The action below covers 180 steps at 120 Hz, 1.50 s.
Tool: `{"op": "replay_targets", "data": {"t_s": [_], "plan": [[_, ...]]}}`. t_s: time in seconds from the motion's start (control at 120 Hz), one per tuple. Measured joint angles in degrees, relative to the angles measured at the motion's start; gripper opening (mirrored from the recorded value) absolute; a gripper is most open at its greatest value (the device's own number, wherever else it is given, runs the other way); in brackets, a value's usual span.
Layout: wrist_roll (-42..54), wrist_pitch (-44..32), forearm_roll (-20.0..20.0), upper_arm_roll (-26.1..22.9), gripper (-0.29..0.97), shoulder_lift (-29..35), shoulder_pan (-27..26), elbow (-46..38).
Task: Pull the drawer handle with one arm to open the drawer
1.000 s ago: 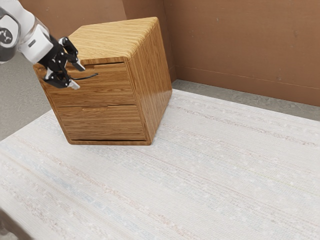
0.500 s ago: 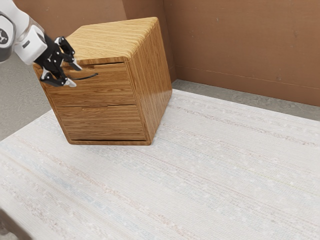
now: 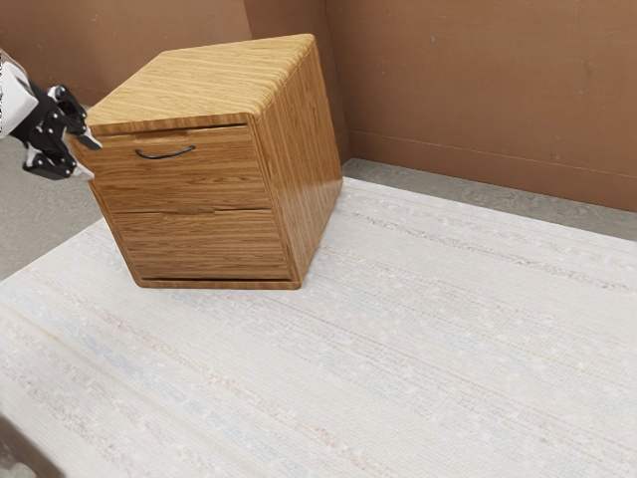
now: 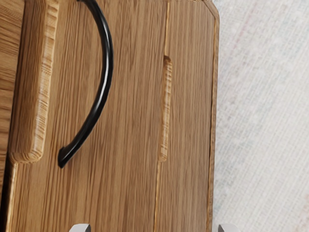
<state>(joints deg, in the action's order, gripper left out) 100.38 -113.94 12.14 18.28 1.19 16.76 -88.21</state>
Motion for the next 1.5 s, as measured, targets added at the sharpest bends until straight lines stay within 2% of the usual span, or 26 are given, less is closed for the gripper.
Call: {"op": "replay_targets", "data": {"t_s": [0.192, 0.592, 0.95, 1.267, 1.5], "plan": [[0.24, -0.09, 0.1, -0.67, 0.29, -0.05, -1.6, 0.03], [0.42, -0.31, 0.97, -0.73, 0.24, -0.4, -10.91, -0.05], [0.37, -1.06, 1.07, -0.21, 0.22, -1.67, -17.0, 0.39], [0.33, -1.22, 1.04, 0.54, 0.21, -1.69, -20.11, 0.39], [0.3, -1.26, 1.04, 0.69, 0.21, -1.76, -19.5, 0.38]]}}
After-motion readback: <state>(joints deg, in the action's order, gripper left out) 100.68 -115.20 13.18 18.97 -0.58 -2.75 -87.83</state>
